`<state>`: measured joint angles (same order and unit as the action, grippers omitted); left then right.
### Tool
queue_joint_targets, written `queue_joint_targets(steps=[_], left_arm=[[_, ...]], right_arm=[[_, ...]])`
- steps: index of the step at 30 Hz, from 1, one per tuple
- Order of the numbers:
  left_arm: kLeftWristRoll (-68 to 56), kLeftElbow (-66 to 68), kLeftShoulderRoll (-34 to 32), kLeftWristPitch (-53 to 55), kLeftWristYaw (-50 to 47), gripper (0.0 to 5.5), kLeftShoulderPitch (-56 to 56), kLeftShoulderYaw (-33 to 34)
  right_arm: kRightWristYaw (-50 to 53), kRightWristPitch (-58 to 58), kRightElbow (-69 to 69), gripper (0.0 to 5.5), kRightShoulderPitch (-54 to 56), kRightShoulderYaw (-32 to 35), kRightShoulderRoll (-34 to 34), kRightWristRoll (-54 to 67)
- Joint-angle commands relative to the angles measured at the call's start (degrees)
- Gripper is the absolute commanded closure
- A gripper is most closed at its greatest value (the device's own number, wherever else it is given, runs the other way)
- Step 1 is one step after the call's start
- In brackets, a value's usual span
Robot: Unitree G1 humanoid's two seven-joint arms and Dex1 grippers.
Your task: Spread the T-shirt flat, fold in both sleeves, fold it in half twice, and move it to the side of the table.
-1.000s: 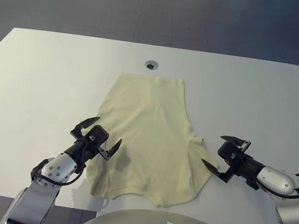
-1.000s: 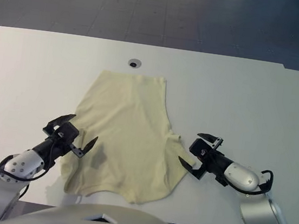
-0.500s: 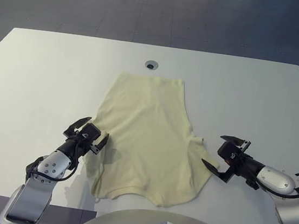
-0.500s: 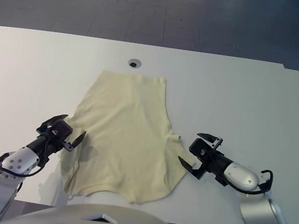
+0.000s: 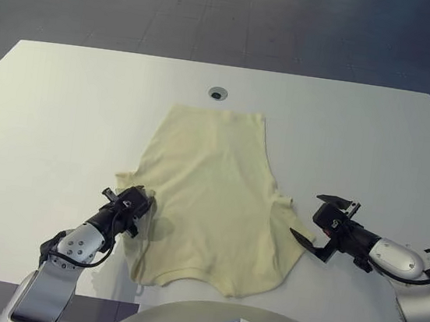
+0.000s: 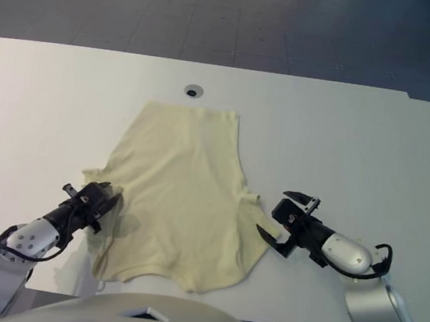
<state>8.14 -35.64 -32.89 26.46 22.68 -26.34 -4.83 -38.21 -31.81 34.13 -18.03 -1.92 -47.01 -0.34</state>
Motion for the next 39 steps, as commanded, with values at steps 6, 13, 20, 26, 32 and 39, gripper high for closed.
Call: queue_joint_targets(steps=[6, 13, 20, 26, 32, 39], left_arm=[[1.34, 1.88, -0.72, 4.37, 1.38, 5.41, -0.18, 0.33], [-0.13, 1.87, 0.81, 4.88, 1.22, 5.48, 0.87, 1.22], [-8.91, -5.18, 4.55, 3.83, 3.50, 5.48, -0.38, 5.25], [-18.67, -8.92, 5.60, 4.11, 6.28, 5.48, -1.05, 13.13], [-22.57, -6.94, 4.46, 3.18, 7.00, 5.48, -0.66, 19.34], [-27.51, -8.39, 6.21, 2.89, 7.63, 5.48, -6.33, 28.33]], right_arm=[[-0.18, -0.89, -0.68, 0.10, 0.00, -0.22, -0.13, -0.24], [-0.05, -0.94, -0.72, 0.10, -0.07, -0.17, -0.04, -0.25], [-0.18, -0.74, -1.12, 0.10, -0.17, -0.39, -0.16, -0.35], [-0.27, -0.33, -2.18, 0.10, -0.11, -1.26, -0.31, -0.85], [-0.24, -0.16, -2.57, 0.10, -0.07, -1.51, -0.61, -1.10], [-0.34, 0.28, -3.07, 0.10, -0.10, -1.43, -1.03, -1.34]])
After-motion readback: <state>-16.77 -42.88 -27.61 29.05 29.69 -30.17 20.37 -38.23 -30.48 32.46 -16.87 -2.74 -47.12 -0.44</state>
